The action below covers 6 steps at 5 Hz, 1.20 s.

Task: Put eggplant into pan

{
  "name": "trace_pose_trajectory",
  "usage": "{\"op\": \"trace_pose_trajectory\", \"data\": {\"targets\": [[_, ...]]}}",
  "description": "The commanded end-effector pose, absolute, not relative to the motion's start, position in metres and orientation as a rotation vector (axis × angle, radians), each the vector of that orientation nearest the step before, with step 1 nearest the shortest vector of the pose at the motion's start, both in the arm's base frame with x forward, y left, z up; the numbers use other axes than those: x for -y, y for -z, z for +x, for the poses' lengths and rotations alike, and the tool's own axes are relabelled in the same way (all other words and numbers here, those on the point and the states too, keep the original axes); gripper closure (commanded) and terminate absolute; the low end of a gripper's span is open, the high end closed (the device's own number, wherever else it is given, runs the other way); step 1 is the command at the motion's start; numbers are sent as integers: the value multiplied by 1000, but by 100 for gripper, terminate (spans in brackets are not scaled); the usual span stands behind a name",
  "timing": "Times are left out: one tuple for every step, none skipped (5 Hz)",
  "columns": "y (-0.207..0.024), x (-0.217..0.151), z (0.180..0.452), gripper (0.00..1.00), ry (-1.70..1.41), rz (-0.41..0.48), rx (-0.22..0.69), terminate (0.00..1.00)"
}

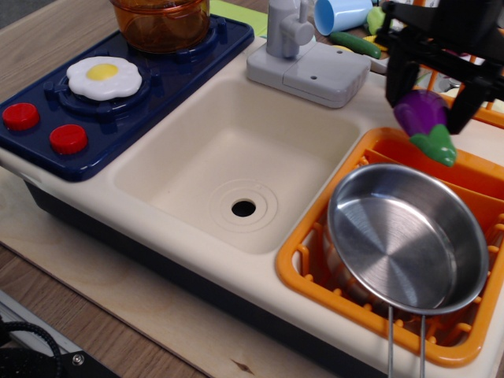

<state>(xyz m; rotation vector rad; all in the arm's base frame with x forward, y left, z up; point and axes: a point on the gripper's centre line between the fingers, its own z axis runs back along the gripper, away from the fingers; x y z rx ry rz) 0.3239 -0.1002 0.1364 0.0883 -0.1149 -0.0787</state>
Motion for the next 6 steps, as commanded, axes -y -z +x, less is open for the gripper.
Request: {"op": "trace_pose_trajectory", "data": {"targets": [[-188,101,308,100,28,108,156,0],[-183,116,282,100,-4,154,195,0],[-168,121,270,100,-14,134,243,0],[-155,130,263,0,11,154,298,0],[-155,130,263,0,11,154,298,0],[-155,130,263,0,11,154,298,100]]}}
